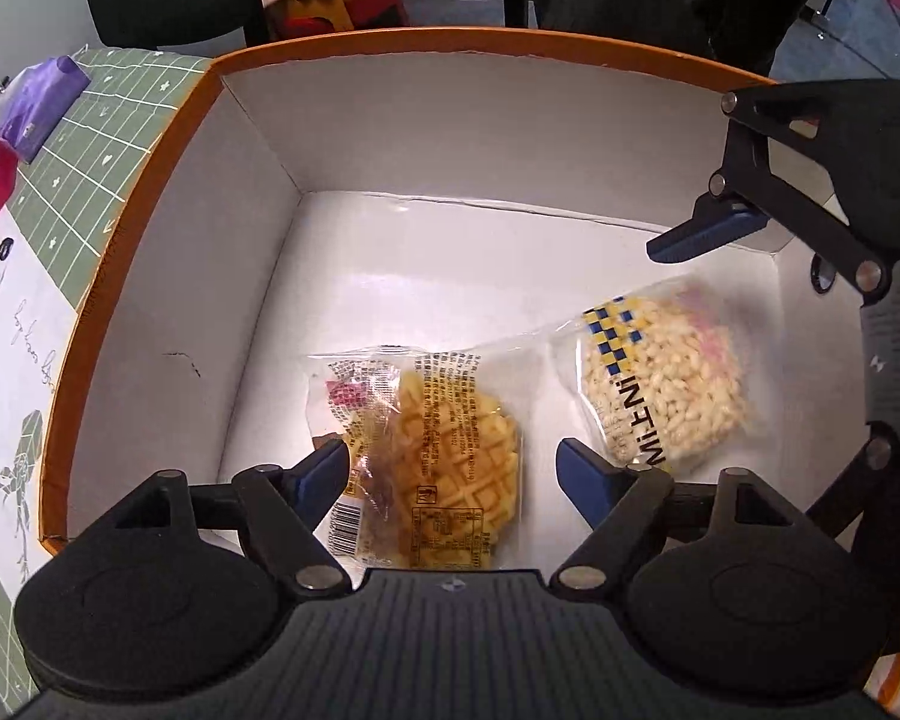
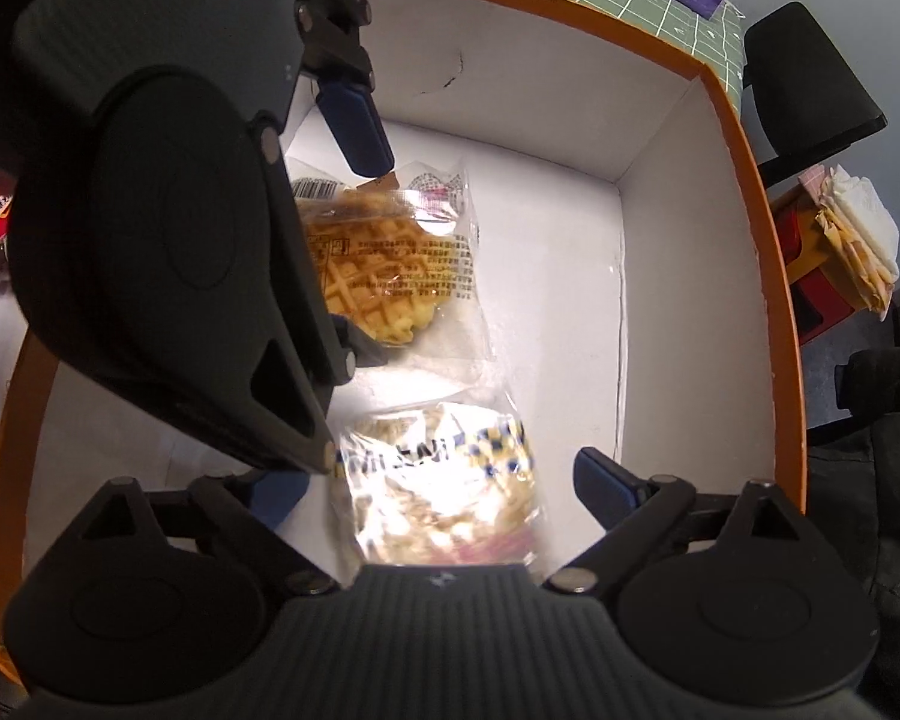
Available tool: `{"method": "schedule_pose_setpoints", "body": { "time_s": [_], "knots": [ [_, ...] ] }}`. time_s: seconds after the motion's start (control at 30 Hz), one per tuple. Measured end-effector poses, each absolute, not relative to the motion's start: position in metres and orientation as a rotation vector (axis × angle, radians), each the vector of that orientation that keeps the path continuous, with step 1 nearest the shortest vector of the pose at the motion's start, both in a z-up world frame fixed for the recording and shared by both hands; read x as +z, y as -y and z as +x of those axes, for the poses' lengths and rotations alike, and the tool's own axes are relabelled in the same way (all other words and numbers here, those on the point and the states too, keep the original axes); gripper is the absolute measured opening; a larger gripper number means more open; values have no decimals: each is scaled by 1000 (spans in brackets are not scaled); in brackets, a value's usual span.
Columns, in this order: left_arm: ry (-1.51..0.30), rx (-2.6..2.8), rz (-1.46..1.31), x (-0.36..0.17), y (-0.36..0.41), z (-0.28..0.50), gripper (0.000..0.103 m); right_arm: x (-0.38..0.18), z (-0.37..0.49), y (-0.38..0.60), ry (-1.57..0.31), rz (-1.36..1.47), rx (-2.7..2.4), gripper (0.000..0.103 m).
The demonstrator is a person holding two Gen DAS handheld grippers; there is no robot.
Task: Organize snacks
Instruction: 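Carry both packs into the orange box and open both tools, then grasp the fruit-chip bag with the left tool while the right tool grasps the dark green pouch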
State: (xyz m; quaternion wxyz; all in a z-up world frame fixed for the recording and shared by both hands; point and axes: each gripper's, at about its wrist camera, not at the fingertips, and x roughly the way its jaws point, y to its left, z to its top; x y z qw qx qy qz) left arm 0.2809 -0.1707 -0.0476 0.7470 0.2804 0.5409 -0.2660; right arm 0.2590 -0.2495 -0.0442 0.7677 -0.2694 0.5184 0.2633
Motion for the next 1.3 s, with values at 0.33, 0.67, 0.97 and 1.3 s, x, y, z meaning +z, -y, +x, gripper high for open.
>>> {"method": "schedule_pose_setpoints", "body": {
  "time_s": [0.33, 0.67, 0.97, 1.3],
  "knots": [
    [-1112, -596, 492, -3, 164, 265, 96, -19, 242, 246, -1070, -616, 527, 97],
    [-1019, -561, 439, 34, 146, 238, 96, 17, 210, 257, -955, -527, 438, 98],
    [-984, -417, 412, 81, 97, 186, 95, 49, 178, 237, -857, -386, 458, 88],
    [-949, -282, 448, 97, 18, 139, 91, 73, 154, 183, -769, -228, 595, 65]
  ]
}}
